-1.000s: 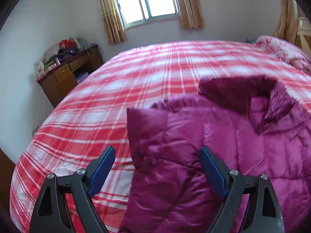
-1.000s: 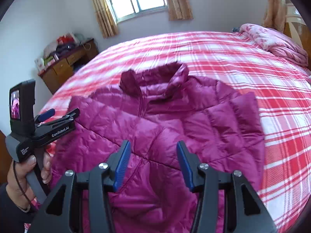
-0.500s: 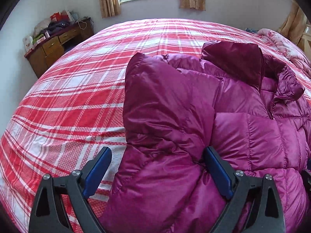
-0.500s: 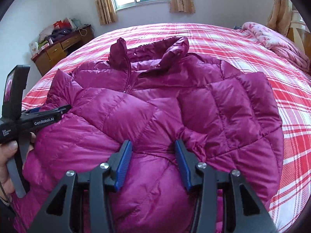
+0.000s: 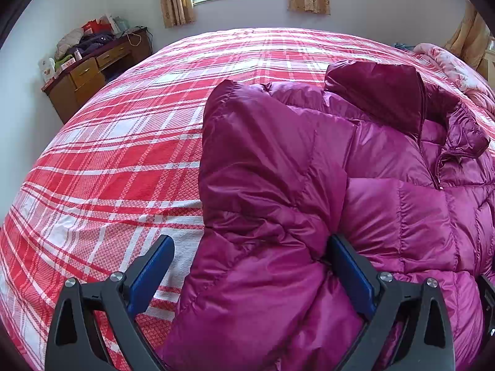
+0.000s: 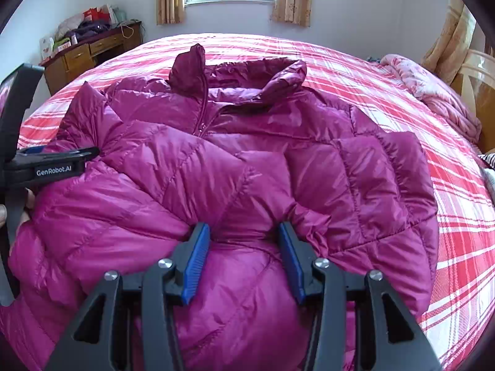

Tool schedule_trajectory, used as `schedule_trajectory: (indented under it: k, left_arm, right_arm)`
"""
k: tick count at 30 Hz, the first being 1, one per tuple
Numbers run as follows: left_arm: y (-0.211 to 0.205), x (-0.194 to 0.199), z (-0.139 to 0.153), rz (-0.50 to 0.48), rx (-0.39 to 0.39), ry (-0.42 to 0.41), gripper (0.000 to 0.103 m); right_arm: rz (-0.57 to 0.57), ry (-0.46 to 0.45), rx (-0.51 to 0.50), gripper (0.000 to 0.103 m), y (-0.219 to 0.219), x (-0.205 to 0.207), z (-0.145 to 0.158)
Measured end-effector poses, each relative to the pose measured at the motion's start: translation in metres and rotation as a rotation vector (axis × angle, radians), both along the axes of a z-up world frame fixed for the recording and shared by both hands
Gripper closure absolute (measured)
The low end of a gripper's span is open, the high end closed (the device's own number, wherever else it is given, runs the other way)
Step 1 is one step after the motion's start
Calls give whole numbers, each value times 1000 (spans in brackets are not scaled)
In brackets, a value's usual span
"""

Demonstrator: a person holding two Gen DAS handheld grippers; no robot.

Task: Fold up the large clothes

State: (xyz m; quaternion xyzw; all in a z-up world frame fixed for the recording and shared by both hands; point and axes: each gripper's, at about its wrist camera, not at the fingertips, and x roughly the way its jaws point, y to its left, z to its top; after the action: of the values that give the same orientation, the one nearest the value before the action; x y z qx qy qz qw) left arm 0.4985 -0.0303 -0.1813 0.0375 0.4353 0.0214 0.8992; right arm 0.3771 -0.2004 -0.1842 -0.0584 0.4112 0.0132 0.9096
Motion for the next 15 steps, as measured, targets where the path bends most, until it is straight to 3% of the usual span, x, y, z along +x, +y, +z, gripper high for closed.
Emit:
schedule_trajectory:
  k: [15]
  left_arm:
    - [-1, -1, -1, 10, 19, -1, 1]
  right_arm:
    - [-3, -13, -81, 54, 10, -2, -3]
